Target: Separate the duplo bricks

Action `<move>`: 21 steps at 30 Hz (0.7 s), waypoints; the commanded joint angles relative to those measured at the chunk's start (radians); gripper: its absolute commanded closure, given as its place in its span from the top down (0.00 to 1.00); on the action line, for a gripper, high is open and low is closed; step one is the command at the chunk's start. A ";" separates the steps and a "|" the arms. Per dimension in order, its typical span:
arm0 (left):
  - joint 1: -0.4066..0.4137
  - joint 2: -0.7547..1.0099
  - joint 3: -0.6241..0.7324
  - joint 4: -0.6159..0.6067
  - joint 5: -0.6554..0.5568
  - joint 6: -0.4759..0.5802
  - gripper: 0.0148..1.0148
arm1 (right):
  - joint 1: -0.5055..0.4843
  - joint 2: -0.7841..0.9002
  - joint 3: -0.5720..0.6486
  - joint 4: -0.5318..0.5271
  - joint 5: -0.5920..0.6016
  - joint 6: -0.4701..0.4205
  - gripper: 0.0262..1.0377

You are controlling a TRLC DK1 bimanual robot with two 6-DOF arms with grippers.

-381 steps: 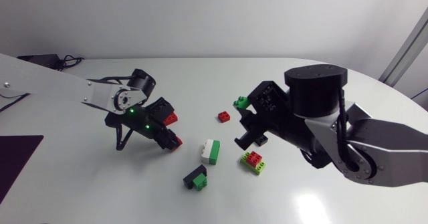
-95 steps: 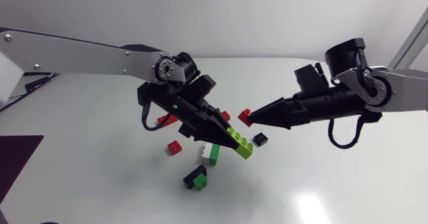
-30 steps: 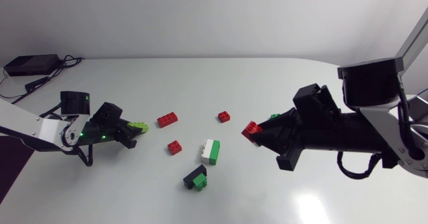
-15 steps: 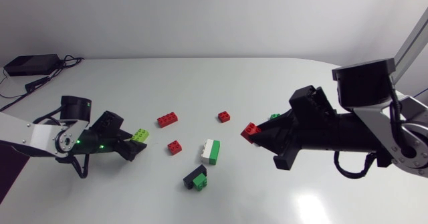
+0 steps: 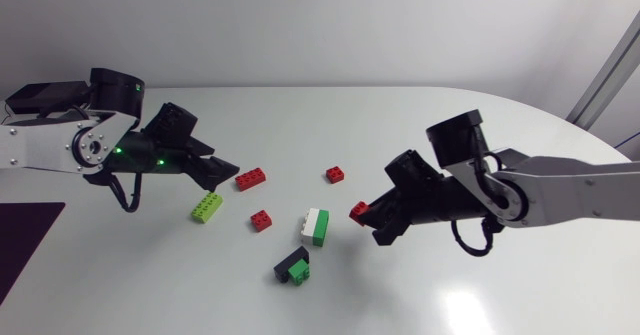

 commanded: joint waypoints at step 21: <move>-0.214 -0.092 -0.024 -0.253 -0.011 0.028 0.97 | 0.020 0.260 -0.010 0.136 0.176 -0.129 0.82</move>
